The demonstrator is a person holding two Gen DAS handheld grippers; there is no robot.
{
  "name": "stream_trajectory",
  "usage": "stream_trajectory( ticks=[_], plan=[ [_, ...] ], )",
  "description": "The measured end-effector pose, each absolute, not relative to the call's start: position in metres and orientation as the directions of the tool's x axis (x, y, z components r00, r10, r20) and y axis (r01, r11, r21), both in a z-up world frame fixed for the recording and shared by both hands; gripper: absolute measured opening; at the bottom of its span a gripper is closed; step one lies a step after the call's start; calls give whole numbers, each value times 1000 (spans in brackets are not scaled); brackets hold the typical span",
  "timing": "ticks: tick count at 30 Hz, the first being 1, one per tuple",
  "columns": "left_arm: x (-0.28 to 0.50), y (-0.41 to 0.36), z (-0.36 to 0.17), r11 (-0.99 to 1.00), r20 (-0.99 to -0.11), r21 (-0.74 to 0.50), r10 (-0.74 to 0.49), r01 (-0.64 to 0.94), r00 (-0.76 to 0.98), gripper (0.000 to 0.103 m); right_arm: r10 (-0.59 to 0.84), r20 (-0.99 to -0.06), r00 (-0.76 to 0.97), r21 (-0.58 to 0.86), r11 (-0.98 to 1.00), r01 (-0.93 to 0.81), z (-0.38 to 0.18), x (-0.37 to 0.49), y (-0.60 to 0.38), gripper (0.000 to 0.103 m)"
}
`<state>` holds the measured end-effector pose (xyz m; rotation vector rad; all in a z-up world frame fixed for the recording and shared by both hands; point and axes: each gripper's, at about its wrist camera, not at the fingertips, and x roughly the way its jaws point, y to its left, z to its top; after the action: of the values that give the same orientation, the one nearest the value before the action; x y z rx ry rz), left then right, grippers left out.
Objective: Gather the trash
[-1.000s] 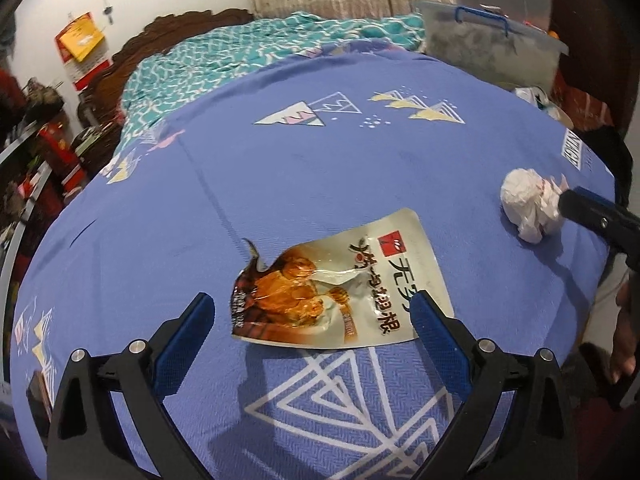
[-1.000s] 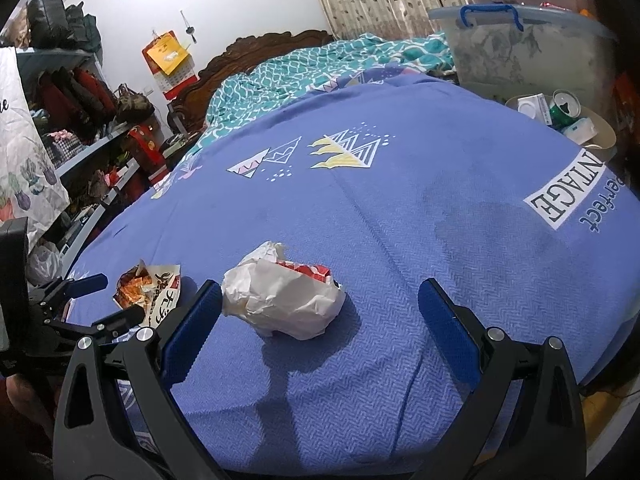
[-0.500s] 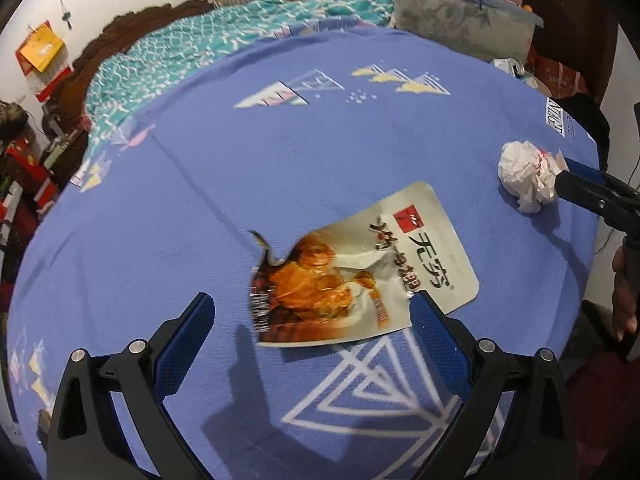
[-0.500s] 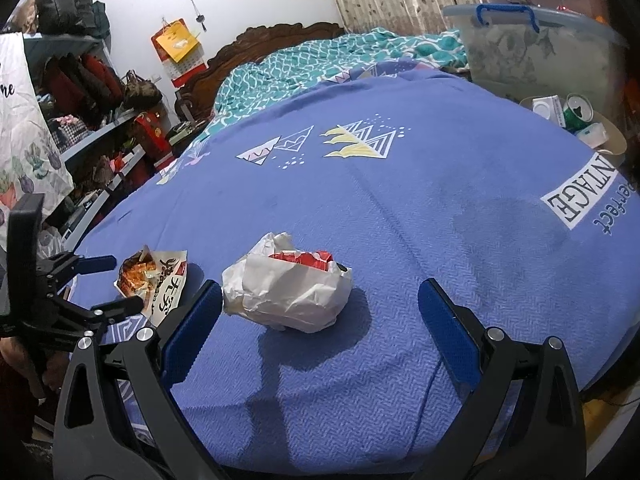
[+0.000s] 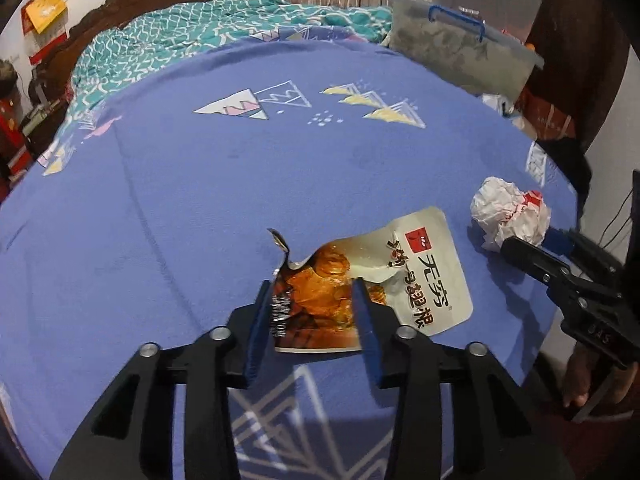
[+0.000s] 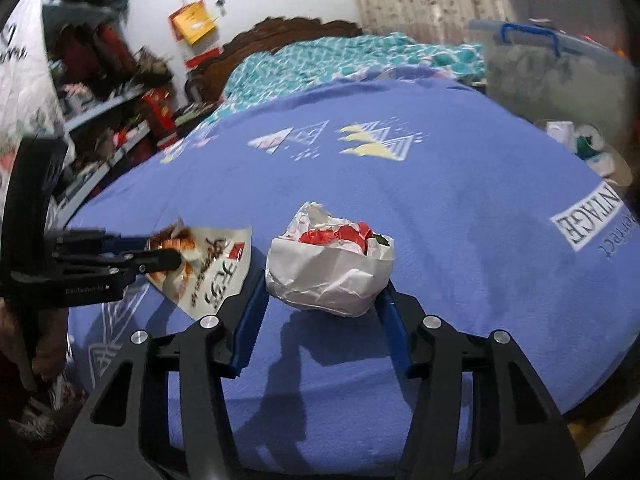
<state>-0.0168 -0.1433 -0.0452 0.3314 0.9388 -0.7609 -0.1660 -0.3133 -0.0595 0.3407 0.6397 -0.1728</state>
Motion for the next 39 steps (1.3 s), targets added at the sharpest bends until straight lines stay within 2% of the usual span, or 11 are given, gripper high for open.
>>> stream_trajectory(
  ticks=[4, 9, 11, 14, 18, 19, 22, 23, 29, 34, 39],
  plan=[
    [-16, -144, -42, 696, -803, -158, -503, 700, 319, 26, -97, -587, 803, 286, 904, 318, -56, -174, -328, 56],
    [-17, -140, -40, 715, -801, -166, -499, 679, 330, 28, -76, -618, 783, 309, 892, 330, -63, -169, -332, 68],
    [-13, -133, -37, 735, -805, -176, -491, 655, 334, 42, -68, -615, 786, 324, 886, 331, -64, -169, -334, 78],
    [-10, -112, -29, 761, -791, -222, -506, 610, 344, 58, -73, -598, 798, 332, 883, 330, -61, -172, -335, 82],
    [-8, -85, -24, 758, -774, -349, -565, 552, 286, 59, -69, -601, 796, 333, 884, 328, -63, -171, -335, 82],
    [-10, -80, -25, 748, -768, -392, -586, 535, 257, 59, -70, -602, 795, 332, 884, 329, -64, -170, -335, 82],
    [-19, -79, -32, 711, -755, -471, -631, 522, 177, 59, -64, -608, 792, 318, 894, 317, -65, -165, -331, 57],
    [-22, -82, -35, 700, -753, -488, -640, 521, 154, 59, -49, -613, 789, 314, 901, 300, -64, -161, -329, 56],
    [-28, -110, -51, 690, -766, -497, -634, 526, 109, 63, -29, -579, 815, 285, 929, 235, -51, -152, -311, 54],
    [-13, -115, -53, 691, -745, -531, -656, 491, 117, 64, 96, -624, 775, 284, 952, 111, -62, -144, -284, 54],
    [-6, -124, -51, 704, -754, -509, -643, 496, 139, 62, 141, -600, 787, 258, 966, 24, -57, -150, -267, 54]
  ],
)
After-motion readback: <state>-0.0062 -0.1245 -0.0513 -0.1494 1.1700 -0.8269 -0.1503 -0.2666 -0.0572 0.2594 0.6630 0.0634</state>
